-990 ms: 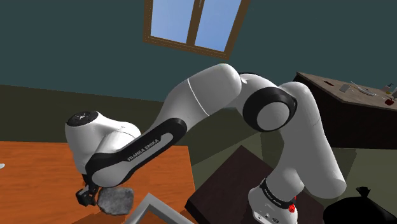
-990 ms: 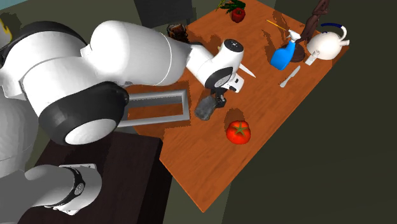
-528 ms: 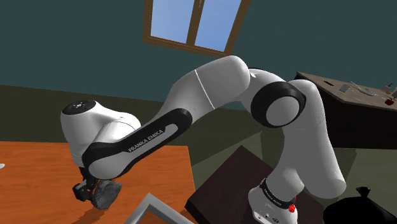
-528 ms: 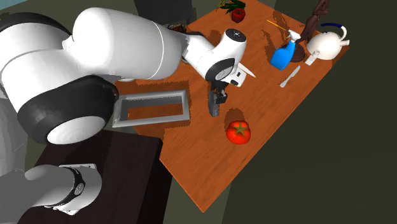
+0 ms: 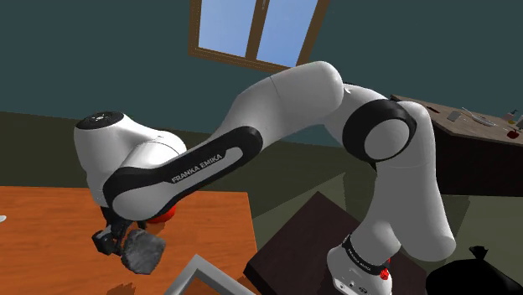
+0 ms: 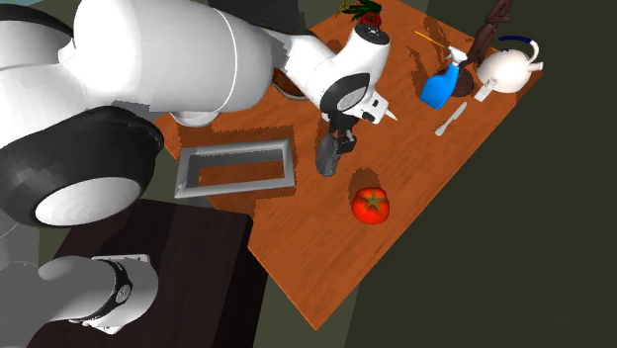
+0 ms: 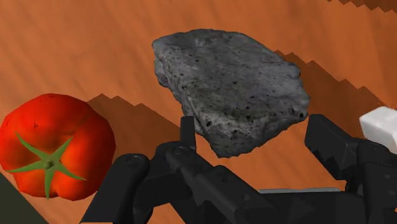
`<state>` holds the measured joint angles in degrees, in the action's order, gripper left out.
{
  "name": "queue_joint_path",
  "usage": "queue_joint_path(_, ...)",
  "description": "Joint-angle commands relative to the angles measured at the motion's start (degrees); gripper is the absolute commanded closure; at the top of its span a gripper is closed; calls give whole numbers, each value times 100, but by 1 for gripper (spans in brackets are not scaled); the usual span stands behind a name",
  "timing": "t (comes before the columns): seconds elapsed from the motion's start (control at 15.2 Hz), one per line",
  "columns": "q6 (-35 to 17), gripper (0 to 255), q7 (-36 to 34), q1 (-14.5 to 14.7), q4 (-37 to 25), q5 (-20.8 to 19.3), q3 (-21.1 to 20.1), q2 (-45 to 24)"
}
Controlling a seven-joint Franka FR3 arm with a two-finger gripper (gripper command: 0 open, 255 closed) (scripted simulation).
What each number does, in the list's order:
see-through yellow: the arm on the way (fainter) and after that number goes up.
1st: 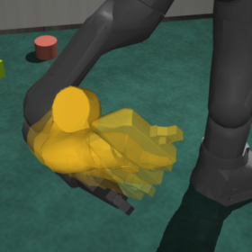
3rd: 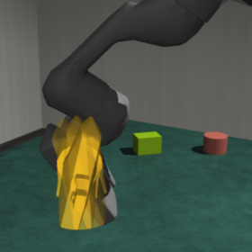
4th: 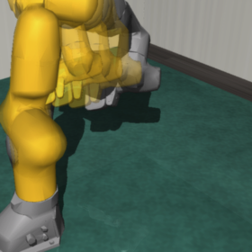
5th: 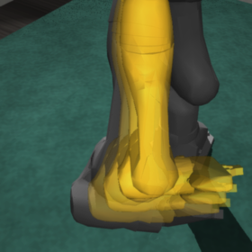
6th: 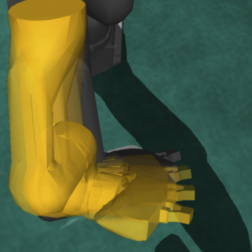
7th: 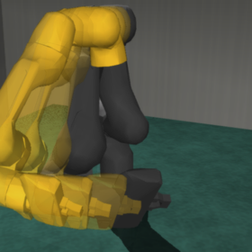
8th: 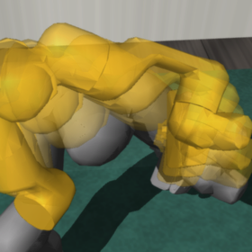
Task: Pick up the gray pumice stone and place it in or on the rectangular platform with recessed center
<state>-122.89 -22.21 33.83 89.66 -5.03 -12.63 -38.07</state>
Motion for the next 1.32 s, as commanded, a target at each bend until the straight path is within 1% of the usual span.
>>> queue_joint_path(0.0,100,255,2,-8,-6,17,-14,96)
queue_joint_path(0.13,183,255,5,-14,-24,30,-23,162)
queue_joint_path(0.4,-302,255,-216,32,1206,125,-152,922)
queue_joint_path(0.66,-690,255,-436,111,2252,253,-303,1601)
queue_joint_path(0.92,-1003,255,-655,219,3163,425,-483,2231)
queue_joint_path(1.25,-1302,255,-929,404,4152,722,-752,2974)
